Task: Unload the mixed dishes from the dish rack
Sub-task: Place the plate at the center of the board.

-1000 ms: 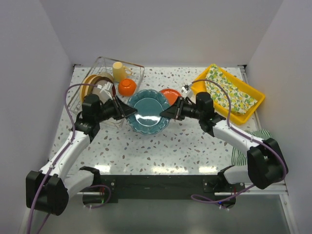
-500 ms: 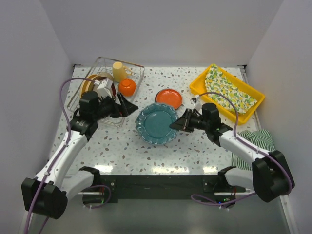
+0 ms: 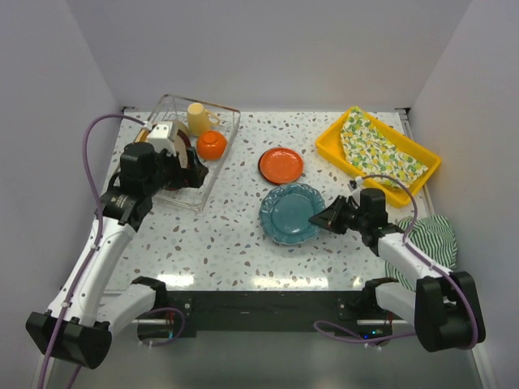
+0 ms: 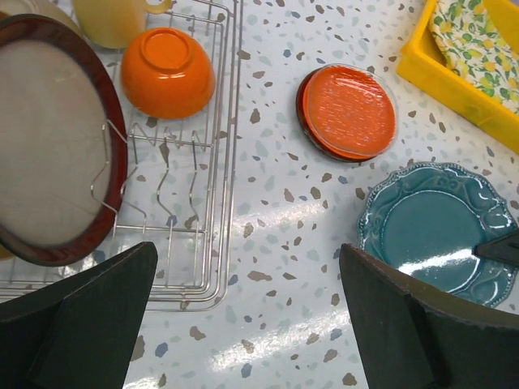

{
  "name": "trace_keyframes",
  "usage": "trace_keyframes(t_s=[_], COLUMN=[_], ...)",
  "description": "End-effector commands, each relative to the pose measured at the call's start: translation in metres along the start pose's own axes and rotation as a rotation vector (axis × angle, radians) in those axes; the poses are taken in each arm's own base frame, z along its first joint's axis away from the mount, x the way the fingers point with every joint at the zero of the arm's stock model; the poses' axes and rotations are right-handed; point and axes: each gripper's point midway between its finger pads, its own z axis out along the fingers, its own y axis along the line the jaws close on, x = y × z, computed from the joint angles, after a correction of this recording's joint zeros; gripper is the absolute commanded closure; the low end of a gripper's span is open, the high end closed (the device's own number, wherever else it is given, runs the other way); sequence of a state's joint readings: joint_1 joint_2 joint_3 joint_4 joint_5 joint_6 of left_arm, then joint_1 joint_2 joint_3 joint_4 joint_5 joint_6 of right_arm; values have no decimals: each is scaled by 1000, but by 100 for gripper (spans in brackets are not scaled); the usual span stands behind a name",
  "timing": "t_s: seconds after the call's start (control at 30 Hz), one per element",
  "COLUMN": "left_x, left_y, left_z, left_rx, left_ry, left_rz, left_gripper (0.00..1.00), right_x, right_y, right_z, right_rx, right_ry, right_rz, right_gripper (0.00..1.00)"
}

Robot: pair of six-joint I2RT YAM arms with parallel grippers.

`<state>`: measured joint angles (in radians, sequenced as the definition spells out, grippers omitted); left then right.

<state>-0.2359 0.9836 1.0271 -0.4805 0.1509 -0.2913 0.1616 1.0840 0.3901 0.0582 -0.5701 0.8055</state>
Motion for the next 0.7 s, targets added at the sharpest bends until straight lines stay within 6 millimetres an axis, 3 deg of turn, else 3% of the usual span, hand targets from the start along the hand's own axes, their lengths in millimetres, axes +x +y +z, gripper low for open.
trace_keyframes(t_s=[0.0,0.27,0.67], left_x=[-22,-22,-19], left_y=[12,19,23], left_z=[-18,-24,-24], left_rx=[-82,-122,-139], left_ry=[-51,-51,-46], left_rz=[95,123,130], left_gripper=[0,0,0], right_x=[-14,-42,-72], right_y=[25,-25,-54], right_z=[-5,-11,-6], right_rx=[-132,-65,-63], right_ry=[-17,-107,-178], right_rz=[-43,91,195], right_gripper=[100,100,100])
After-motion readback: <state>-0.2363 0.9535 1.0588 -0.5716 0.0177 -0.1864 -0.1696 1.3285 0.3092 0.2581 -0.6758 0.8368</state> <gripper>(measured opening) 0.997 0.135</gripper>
